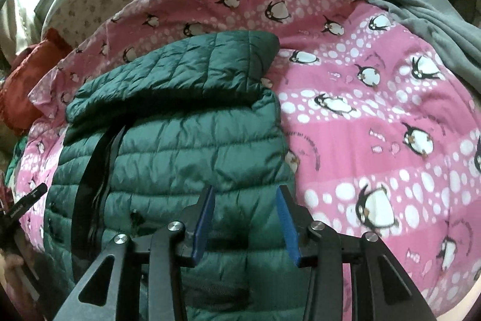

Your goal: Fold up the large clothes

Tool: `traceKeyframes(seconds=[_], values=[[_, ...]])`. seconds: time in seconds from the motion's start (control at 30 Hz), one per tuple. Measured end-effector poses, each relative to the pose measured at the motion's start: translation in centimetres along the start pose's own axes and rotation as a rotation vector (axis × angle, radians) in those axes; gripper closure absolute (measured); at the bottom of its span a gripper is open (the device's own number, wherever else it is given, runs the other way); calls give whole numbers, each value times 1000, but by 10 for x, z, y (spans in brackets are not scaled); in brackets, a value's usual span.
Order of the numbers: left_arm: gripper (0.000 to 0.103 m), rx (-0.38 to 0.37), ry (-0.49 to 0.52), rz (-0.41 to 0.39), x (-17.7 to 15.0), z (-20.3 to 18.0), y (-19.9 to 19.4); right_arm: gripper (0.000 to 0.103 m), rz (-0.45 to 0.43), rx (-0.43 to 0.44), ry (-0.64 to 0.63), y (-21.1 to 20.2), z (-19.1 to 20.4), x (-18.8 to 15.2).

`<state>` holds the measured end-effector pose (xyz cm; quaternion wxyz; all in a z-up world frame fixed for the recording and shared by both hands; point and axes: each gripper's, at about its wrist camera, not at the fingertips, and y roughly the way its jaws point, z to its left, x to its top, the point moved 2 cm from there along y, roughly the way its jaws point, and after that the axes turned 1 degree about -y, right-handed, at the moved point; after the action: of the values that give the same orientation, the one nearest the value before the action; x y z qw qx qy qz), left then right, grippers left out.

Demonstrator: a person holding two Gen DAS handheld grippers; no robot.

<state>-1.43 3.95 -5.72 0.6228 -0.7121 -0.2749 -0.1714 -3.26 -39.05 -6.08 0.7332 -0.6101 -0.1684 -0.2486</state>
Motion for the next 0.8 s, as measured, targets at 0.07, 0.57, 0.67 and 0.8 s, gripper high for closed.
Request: traceKeyframes(seconds=[0.07, 0.57, 0.67, 0.8], values=[[16, 1, 5, -5, -4, 0, -4, 63, -3, -14, -13, -3, 2, -7], [16, 18, 52, 5, -27, 0, -17, 59, 13, -9, -20, -16, 6, -40], [16, 20, 55, 12, -34, 0, -20, 58, 21, 0, -17, -19, 6, -47], [16, 17, 61, 21, -43, 0, -22, 57, 28, 2, -29, -23, 8, -58]])
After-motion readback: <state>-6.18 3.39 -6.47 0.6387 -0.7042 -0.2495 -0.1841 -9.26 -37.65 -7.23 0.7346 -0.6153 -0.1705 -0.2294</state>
